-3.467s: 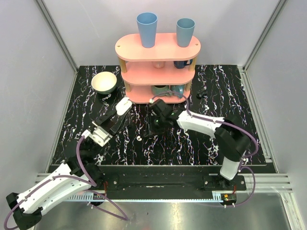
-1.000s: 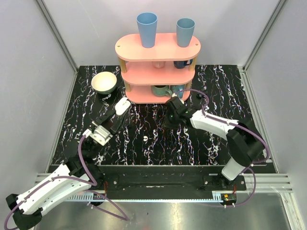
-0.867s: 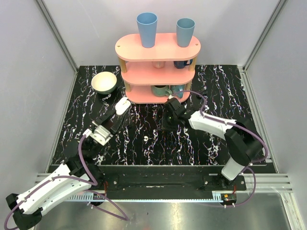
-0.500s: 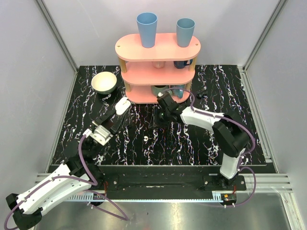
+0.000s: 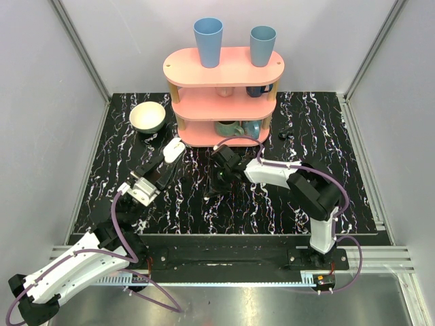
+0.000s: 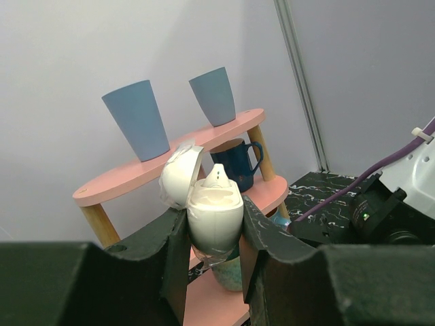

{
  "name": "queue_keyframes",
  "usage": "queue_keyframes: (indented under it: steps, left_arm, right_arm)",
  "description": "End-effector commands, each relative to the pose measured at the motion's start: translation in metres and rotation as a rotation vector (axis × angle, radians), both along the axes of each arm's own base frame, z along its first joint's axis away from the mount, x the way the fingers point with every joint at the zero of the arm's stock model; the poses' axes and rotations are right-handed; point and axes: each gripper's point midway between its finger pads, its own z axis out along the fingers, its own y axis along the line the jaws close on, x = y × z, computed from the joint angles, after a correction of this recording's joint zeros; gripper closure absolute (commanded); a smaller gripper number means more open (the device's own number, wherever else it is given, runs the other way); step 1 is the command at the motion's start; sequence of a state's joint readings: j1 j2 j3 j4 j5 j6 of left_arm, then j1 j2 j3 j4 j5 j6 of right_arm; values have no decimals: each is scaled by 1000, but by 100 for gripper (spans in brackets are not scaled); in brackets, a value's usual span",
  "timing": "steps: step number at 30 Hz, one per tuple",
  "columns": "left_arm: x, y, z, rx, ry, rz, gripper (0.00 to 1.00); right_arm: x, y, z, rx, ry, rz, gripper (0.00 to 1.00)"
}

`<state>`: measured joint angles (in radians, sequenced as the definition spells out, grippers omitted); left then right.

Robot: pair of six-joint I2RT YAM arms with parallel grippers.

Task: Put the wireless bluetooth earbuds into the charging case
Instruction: Pick up the left earbud from the center of the board.

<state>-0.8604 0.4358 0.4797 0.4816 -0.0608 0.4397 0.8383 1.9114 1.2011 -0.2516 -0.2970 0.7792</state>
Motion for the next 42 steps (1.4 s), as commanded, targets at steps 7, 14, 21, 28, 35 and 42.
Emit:
queue_keyframes:
  steps: [7, 14, 21, 28, 35, 42]
  left_arm:
    - [-1, 10, 10, -45, -26, 28, 100]
    - [-1, 8, 10, -42, -25, 23, 100]
    - [-1, 9, 10, -43, -24, 26, 100]
    - [0, 8, 9, -37, -23, 28, 100]
    - [0, 9, 8, -37, -21, 31, 100]
    - [0, 9, 8, -38, -20, 31, 100]
  right_arm:
    - [1, -2, 2, -41, -60, -9, 67]
    - [4, -5, -8, -77, -52, -28, 69]
    - [0, -1, -18, -72, -17, -15, 70]
    - [1, 5, -19, -50, -9, -7, 70]
    - [1, 7, -21, -43, -2, -11, 72]
    - [4, 9, -18, -43, -17, -14, 80]
